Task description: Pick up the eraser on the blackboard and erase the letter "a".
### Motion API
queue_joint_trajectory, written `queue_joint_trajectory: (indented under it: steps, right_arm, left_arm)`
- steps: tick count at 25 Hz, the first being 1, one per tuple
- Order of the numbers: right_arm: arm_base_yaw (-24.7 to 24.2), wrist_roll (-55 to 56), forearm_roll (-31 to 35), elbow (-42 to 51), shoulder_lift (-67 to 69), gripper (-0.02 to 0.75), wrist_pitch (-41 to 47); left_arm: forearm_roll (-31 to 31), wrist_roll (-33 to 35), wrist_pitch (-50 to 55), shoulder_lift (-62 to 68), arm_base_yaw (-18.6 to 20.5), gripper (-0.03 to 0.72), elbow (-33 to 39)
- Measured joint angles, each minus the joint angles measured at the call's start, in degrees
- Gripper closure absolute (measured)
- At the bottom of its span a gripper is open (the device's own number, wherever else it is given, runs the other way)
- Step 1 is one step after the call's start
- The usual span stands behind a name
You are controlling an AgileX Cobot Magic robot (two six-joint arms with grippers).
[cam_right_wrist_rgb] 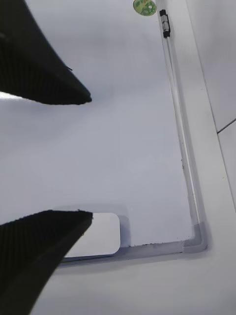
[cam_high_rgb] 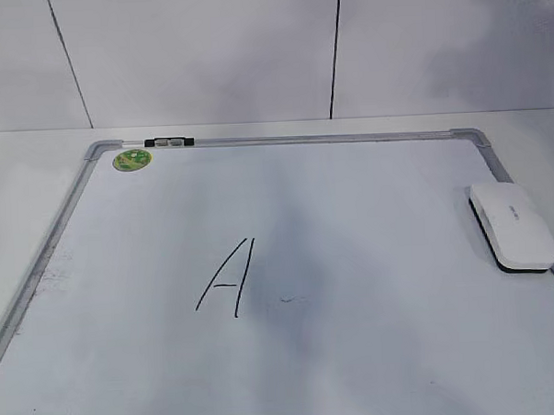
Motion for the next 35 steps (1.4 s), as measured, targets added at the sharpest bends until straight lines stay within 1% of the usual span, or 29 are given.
queue_joint_trajectory:
  steps: [7, 13, 18, 21, 29, 35]
  right_arm:
    - [0.0, 0.0, 1.1, 1.8, -9.1, 0.197, 0.2]
    - [0.0, 0.0, 1.5, 7.0, -18.1, 0.198, 0.6]
    - [0.0, 0.0, 4.2, 12.7, -26.0, 0.198, 0.7]
    - [0.4, 0.0, 4.4, 16.8, -31.2, 0.198, 0.7]
    - [5.3, -0.2, -1.1, 26.4, -44.4, 0.198, 1.1]
    - [7.1, -0.4, -1.8, 31.2, -52.6, 0.198, 1.2]
  left_arm:
    - [-2.9, 0.0, 3.2, -6.8, -0.5, 0.486, 0.0]
    - [-2.9, 0.0, 3.4, -15.1, -2.9, 0.486, 0.0]
    - [-2.9, 0.0, 3.7, -22.8, -3.0, 0.486, 0.0]
    - [-2.9, 0.0, 4.2, -28.6, -3.0, 0.486, 0.0]
    - [-2.9, 0.0, 5.3, -42.3, -3.1, 0.486, -0.1]
    - [-3.6, 0.0, 5.7, -50.1, -3.4, 0.486, 0.1]
